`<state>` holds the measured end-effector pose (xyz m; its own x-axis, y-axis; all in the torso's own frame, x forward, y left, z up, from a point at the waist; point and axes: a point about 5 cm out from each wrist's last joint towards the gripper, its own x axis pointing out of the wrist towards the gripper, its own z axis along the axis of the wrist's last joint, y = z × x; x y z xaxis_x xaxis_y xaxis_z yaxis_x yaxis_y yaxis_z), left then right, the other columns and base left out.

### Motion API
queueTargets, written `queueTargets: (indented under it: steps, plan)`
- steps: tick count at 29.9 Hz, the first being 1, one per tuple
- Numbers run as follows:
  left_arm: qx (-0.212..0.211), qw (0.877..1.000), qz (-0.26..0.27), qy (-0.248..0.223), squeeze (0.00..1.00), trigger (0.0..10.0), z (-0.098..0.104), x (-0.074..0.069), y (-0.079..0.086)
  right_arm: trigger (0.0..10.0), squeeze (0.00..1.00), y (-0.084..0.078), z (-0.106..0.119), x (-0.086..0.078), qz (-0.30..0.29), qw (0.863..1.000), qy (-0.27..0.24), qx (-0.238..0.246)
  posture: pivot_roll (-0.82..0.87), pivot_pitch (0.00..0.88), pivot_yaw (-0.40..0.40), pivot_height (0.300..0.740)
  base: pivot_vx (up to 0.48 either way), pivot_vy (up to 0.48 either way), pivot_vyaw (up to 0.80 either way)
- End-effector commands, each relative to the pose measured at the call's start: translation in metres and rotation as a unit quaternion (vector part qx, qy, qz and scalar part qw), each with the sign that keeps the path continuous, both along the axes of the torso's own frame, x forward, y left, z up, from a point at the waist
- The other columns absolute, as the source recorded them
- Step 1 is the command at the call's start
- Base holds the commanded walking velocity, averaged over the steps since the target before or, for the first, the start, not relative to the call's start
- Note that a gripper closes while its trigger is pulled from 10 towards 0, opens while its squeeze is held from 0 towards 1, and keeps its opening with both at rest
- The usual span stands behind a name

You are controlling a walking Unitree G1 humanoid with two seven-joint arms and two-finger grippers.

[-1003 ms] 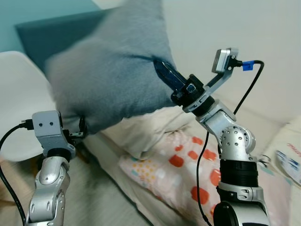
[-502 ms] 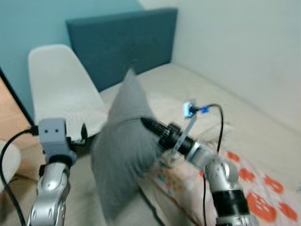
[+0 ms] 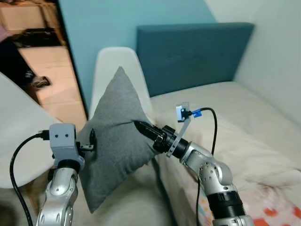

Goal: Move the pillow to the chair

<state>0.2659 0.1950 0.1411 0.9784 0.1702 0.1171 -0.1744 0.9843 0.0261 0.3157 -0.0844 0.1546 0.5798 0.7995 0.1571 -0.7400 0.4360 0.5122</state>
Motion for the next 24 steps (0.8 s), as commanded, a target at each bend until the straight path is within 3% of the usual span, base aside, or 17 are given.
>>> queueTargets:
  steps: [1,3,7,8,13,14,17,18,24]
  plan:
    - [0.006,1.000,-0.004,0.005,0.00,10.0,-0.001,0.001,-0.001,3.6,0.00,-0.005,0.011,0.006,-0.025,0.999,-0.025,0.008,0.09,0.000,-0.035,0.740,0.315,0.000,0.00]
    - [0.007,1.000,-0.005,0.004,0.00,10.0,0.000,0.001,-0.001,2.2,0.00,-0.007,0.011,0.007,-0.029,0.999,-0.028,0.005,0.09,0.000,-0.036,0.740,0.319,0.000,0.00]
    - [0.008,1.000,-0.006,0.003,0.00,10.0,0.001,0.002,-0.001,1.8,0.00,-0.008,0.012,0.007,-0.030,0.999,-0.030,0.012,0.09,0.000,-0.035,0.740,0.328,0.000,0.00]
    - [0.008,1.000,-0.006,0.002,0.00,10.0,0.001,0.003,-0.001,0.0,0.00,-0.008,0.012,0.007,-0.030,0.999,-0.031,0.013,0.09,0.000,-0.037,0.740,0.326,0.000,0.00]
    - [0.008,1.000,-0.007,0.001,0.00,10.0,0.001,0.004,-0.002,0.0,0.00,-0.009,0.011,0.008,-0.032,0.999,-0.032,0.013,0.09,0.000,-0.037,0.740,0.331,0.000,0.00]
    - [0.008,1.000,-0.008,0.002,0.00,10.0,0.001,0.004,-0.002,2.1,0.00,-0.010,0.009,0.009,-0.040,0.999,-0.028,0.001,0.09,0.000,-0.038,0.740,0.330,0.000,0.00]
    - [0.008,1.000,-0.008,0.002,0.00,10.0,0.001,0.004,-0.002,2.1,0.00,-0.010,0.009,0.009,-0.040,0.999,-0.028,0.001,0.09,0.000,-0.038,0.740,0.330,0.000,0.00]
    - [0.007,1.000,-0.012,0.004,0.00,10.0,0.000,0.004,-0.003,10.0,0.00,-0.014,0.004,0.014,-0.066,0.998,-0.018,-0.017,0.08,0.000,-0.037,0.740,0.330,0.000,0.00]
    - [0.003,1.000,-0.022,0.019,0.00,10.0,-0.009,-0.002,-0.008,10.0,0.00,-0.030,-0.010,0.024,-0.138,0.989,0.010,-0.057,0.08,0.000,-0.039,0.740,0.333,0.000,0.00]
